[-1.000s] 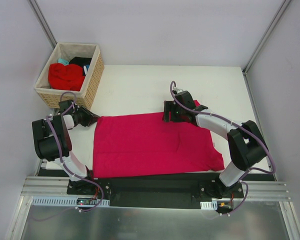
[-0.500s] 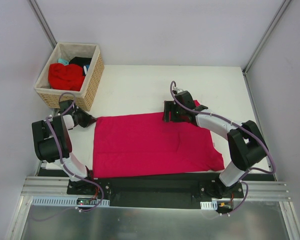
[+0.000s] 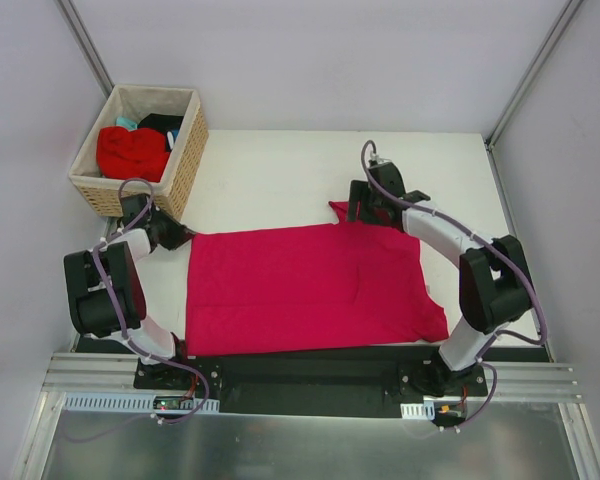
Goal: Fold and stack the t-shirts
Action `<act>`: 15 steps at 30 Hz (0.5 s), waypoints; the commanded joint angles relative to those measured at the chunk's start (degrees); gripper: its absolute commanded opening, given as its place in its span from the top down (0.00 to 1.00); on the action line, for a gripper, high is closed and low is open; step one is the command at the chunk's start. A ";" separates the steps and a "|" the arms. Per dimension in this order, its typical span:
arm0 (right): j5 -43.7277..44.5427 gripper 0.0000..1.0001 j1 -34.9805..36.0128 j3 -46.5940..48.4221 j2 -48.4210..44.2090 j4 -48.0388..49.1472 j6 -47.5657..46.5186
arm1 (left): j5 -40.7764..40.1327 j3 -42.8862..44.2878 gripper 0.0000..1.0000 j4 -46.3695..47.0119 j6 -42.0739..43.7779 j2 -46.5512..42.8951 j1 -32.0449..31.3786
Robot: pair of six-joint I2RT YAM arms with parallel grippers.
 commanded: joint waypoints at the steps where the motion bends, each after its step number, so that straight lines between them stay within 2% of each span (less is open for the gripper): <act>1: 2.98 0.26 -3.62 4.12 2.91 -2.24 0.39 | -0.50 2.31 1.00 -0.99 0.31 -3.13 -1.77; 15: 3.51 0.27 -8.11 9.30 11.26 -2.76 1.01 | -3.84 2.84 1.00 -3.81 0.22 -4.62 -3.88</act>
